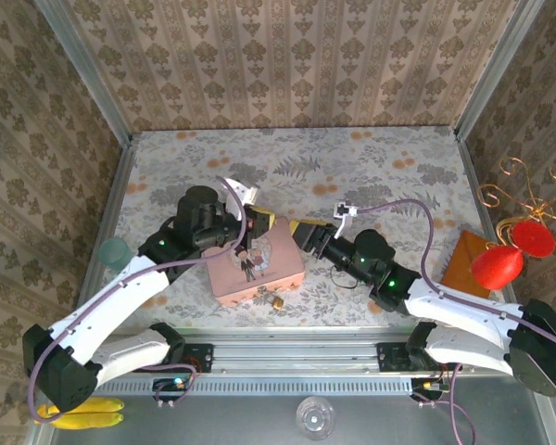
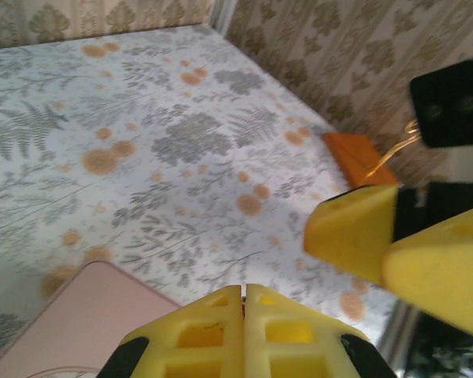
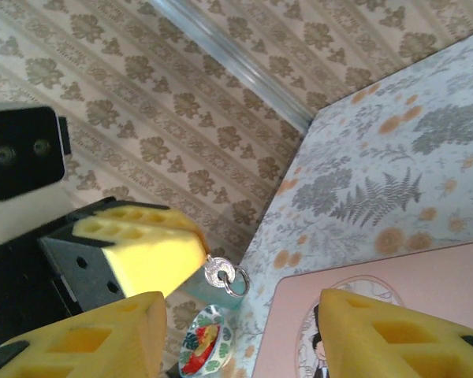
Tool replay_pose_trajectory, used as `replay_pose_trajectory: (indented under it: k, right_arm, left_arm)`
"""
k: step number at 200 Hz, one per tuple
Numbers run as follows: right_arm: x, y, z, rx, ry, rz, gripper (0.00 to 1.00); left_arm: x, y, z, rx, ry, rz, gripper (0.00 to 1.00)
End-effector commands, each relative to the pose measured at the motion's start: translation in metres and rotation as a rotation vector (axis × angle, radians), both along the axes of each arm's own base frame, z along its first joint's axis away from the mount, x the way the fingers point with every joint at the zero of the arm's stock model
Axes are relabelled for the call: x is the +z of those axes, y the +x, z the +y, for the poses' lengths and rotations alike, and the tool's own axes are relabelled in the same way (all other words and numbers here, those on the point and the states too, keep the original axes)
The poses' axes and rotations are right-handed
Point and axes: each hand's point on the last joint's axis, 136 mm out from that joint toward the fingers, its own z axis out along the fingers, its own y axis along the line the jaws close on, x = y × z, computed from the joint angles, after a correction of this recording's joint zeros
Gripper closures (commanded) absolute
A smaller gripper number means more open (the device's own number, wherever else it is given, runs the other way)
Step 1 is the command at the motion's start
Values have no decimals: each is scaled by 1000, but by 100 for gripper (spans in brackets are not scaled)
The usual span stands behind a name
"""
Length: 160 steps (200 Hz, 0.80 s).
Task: Unlock a padlock with a key
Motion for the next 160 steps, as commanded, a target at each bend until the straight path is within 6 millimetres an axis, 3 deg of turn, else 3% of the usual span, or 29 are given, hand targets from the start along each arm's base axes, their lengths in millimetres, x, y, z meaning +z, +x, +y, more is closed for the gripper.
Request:
replay_pose_trajectory:
  k: [1,48,160]
  right_arm:
    - [19,-8,12,79,43,-76,46]
    - [32,-12,18,122,90,-123,55]
    - [41,-18,23,167,115,-153,74]
  left_arm:
    - [29,-21,-9,-126,-159,38,100]
    - [42,-32,-9,-199,-225,70,100]
    - [42,-32,-10,-210,-241,91,100]
